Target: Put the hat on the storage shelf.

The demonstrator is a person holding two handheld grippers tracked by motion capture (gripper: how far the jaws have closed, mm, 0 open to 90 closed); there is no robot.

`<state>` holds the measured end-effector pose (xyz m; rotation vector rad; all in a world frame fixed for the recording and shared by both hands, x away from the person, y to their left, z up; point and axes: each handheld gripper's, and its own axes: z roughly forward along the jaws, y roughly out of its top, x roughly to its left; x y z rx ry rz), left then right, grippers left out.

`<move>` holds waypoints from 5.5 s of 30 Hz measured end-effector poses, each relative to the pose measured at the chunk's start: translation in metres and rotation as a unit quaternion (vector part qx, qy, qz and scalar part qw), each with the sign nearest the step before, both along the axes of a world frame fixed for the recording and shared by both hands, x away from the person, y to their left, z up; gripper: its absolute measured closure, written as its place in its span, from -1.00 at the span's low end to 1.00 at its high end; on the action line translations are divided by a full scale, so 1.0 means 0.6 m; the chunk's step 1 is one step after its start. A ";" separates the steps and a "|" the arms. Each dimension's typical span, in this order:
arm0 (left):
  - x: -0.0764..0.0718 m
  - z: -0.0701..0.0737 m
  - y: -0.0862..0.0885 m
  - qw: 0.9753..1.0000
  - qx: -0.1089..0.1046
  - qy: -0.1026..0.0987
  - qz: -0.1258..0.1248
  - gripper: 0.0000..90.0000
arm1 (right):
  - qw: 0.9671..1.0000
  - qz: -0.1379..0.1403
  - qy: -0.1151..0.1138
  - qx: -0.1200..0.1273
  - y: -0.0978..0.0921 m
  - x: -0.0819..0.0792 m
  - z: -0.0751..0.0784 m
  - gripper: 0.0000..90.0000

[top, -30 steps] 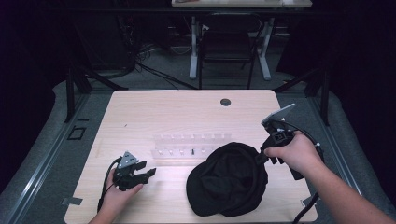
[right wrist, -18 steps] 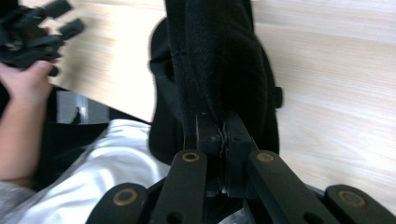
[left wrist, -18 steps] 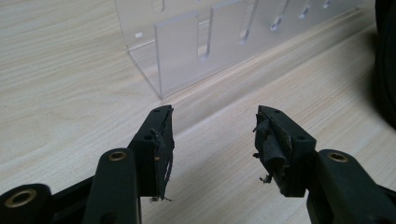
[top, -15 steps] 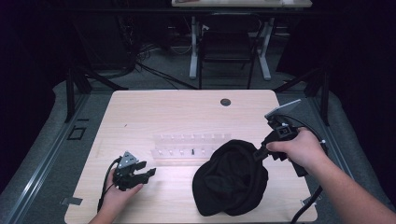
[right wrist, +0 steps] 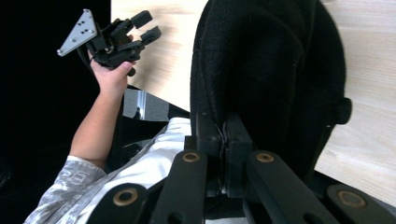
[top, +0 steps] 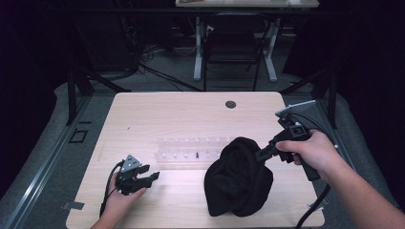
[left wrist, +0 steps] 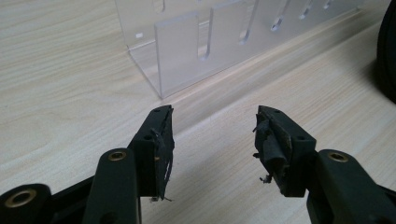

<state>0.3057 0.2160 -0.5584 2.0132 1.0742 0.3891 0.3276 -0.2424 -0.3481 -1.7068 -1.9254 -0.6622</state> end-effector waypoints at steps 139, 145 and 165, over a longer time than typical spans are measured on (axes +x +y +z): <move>-0.004 0.049 -0.037 0.999 -0.027 -0.023 -0.037 0.09 | 0.980 -0.051 -0.124 0.149 0.116 0.163 0.071 0.95; 0.006 0.074 -0.061 0.998 -0.012 -0.035 -0.051 0.16 | 0.979 -0.051 -0.122 0.156 0.117 0.163 0.068 0.94; 0.007 0.128 -0.130 0.994 -0.009 -0.059 -0.095 0.44 | 0.977 -0.047 -0.124 0.164 0.127 0.164 0.066 0.93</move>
